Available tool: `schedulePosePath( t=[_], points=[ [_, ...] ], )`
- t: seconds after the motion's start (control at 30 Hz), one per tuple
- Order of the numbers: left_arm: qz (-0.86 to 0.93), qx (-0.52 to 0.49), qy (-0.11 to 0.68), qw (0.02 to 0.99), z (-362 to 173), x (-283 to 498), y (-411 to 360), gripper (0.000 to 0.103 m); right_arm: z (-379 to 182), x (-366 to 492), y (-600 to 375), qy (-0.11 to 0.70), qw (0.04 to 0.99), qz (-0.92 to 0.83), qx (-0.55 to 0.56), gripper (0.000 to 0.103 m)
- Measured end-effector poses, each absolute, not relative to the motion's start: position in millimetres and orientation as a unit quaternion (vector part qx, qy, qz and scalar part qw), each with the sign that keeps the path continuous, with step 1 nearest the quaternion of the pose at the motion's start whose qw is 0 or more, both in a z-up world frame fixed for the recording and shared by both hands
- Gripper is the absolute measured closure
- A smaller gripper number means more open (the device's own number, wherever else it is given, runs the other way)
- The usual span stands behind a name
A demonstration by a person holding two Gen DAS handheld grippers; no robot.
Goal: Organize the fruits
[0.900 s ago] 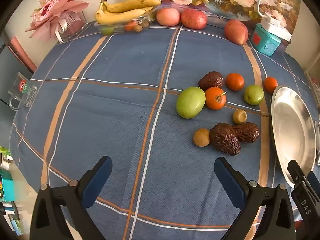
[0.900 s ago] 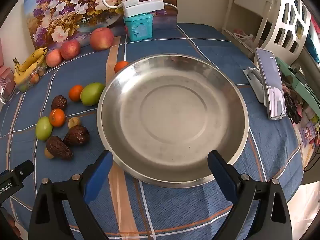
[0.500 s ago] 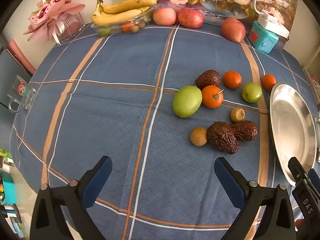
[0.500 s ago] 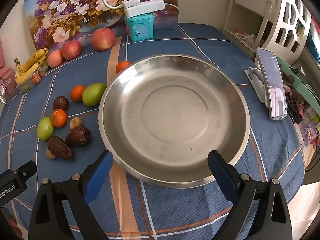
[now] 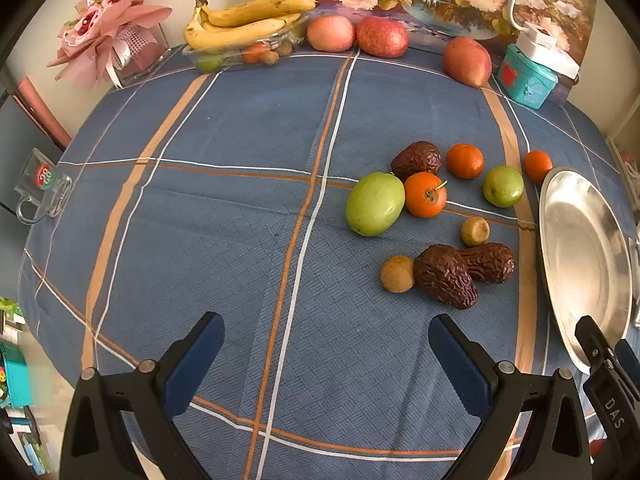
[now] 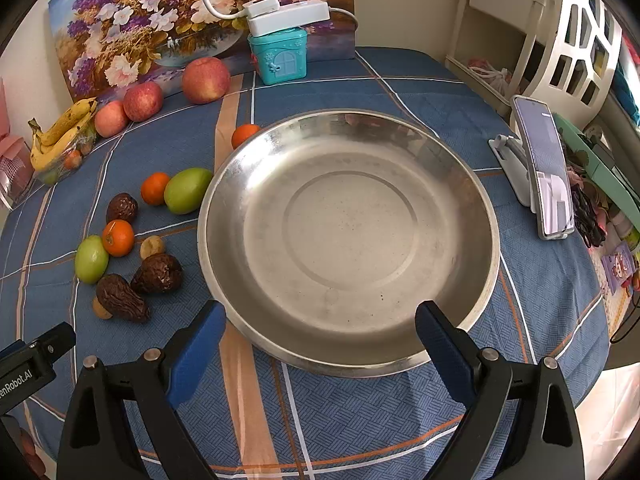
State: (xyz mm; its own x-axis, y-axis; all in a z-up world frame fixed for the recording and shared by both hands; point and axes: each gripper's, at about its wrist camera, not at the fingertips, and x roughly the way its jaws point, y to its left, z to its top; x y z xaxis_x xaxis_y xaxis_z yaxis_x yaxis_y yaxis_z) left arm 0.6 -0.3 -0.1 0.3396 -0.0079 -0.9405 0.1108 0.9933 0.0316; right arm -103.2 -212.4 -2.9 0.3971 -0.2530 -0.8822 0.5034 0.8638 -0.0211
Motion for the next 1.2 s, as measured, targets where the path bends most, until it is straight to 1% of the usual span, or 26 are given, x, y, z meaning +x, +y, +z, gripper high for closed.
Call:
schedulePosePath(
  t=[1.2],
  points=[
    [-0.036, 0.045, 0.574, 0.817, -0.7, 0.0, -2.8, 0.000, -4.2, -102.2, -210.7, 0.499, 0.827, -0.224, 0.128, 0.007]
  ],
)
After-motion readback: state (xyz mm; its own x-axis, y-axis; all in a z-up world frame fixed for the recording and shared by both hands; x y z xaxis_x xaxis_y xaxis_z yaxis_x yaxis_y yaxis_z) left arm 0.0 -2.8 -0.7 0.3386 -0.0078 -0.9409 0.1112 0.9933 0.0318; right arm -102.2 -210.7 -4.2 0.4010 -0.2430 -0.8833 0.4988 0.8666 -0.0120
